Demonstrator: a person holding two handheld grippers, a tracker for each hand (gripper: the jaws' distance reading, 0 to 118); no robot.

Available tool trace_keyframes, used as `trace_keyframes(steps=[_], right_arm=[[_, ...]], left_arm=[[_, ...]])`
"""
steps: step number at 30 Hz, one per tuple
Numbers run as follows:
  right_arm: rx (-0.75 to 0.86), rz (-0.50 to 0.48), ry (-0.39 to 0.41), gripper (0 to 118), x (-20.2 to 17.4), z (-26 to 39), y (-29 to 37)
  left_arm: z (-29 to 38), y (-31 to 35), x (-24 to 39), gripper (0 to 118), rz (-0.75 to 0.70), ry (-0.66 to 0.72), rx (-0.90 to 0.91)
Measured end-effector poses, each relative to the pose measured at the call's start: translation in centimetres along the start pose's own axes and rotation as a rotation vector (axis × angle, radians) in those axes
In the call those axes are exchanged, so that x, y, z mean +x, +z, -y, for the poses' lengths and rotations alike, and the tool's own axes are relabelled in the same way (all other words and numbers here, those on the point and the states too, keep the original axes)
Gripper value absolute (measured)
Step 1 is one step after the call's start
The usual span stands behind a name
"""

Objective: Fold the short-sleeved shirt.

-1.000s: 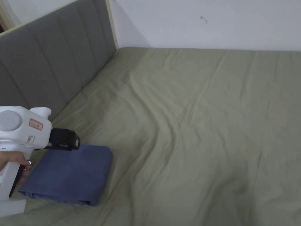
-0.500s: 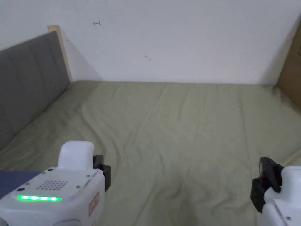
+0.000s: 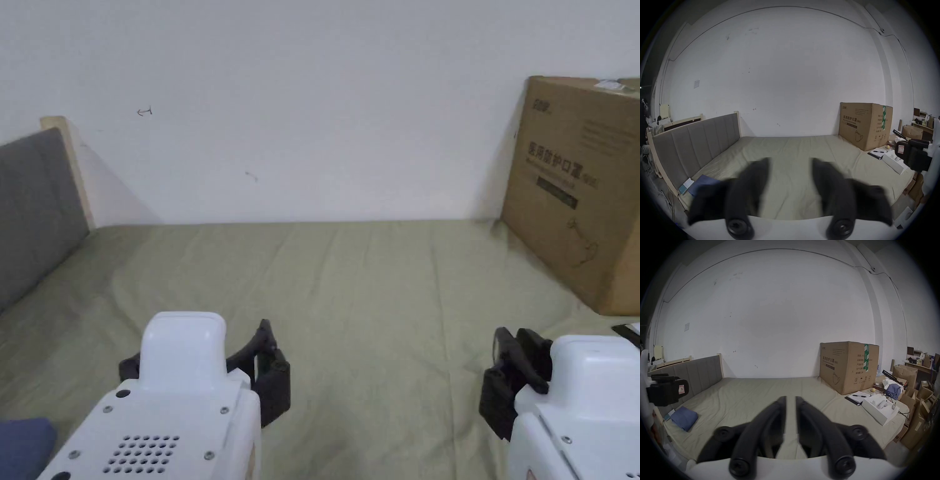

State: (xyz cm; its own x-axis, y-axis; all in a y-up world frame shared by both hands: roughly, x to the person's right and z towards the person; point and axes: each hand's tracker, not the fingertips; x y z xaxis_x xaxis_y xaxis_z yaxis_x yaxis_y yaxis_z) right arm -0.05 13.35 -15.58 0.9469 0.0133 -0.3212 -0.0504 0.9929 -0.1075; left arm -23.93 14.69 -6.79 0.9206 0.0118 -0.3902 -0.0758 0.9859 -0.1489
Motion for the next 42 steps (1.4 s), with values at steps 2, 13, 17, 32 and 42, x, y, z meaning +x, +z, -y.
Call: trace_keyframes(steps=[2, 13, 17, 32, 42], right_arm=[[-0.012, -0.008, -0.014, 95, 0.4, -0.1, 0.0], [-0.013, 0.029, -0.038, 118, 1.1, -0.4, 0.3], [-0.009, 0.035, -0.039, 118, 1.4, -0.3, 0.5], [-0.006, 0.033, -0.019, 118, 1.1, -0.5, 0.5], [-0.014, 0.032, -0.022, 118, 1.3, -0.5, 0.5]], left_arm=[[-0.2, 0.3, -0.3, 117, 0.0, 0.018, 0.006], [-1.5, 0.5, 1.2, 117, -0.033, 0.017, -0.114], [-1.1, 0.9, 1.8, 117, -0.03, -0.053, -0.059], [-2.4, 1.6, 2.0, 117, -0.046, -0.009, -0.049], [-2.5, 1.7, 1.9, 117, -0.026, 0.018, -0.047]])
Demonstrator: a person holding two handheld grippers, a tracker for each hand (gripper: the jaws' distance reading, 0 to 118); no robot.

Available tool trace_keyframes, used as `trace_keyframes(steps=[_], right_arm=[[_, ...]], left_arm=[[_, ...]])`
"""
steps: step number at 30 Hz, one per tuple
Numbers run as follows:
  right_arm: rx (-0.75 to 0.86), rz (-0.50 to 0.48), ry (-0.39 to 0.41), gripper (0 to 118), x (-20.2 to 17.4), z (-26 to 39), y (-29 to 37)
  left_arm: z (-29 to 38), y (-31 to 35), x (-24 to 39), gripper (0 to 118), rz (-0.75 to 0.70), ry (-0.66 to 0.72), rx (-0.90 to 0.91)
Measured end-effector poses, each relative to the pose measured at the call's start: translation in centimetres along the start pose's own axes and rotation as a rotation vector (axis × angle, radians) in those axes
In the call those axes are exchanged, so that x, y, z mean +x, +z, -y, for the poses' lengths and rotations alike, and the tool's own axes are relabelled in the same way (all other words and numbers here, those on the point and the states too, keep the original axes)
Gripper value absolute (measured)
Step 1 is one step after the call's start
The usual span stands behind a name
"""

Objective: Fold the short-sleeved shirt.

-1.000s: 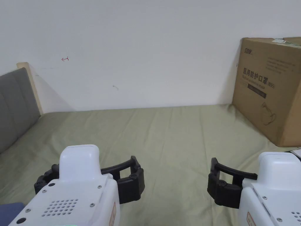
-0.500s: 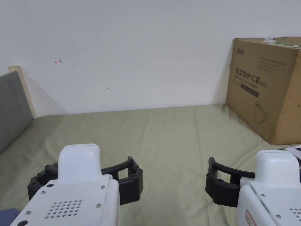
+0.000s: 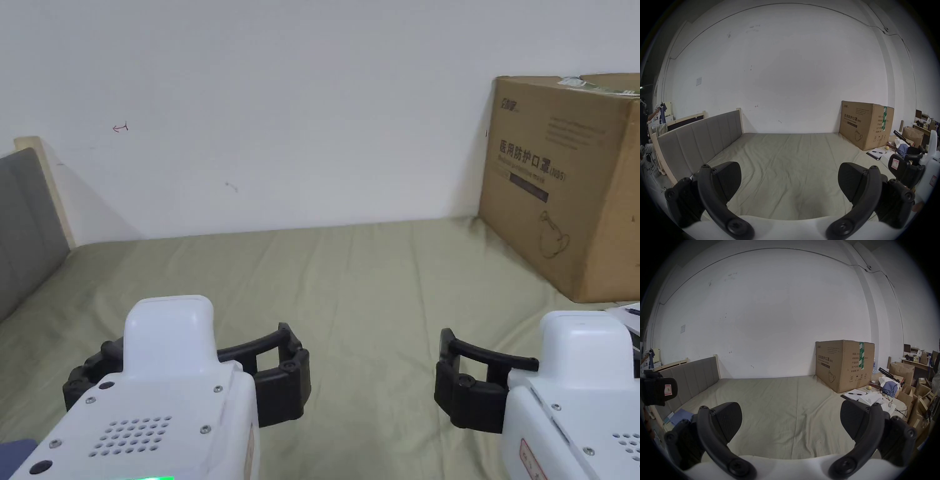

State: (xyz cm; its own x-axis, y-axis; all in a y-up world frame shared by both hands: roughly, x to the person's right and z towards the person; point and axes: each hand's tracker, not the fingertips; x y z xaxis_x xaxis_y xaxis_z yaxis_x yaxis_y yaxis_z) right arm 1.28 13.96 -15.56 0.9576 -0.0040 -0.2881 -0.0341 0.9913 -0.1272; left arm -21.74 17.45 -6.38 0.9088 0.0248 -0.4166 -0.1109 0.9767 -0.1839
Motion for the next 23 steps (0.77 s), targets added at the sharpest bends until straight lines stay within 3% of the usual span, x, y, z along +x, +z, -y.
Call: trace_keyframes(steps=[23], right_arm=[[-0.012, -0.021, 0.001, 118, -0.44, 0.39, -0.13]], left_arm=[[-0.2, 0.31, -0.26, 117, 0.036, 0.054, -0.074]])
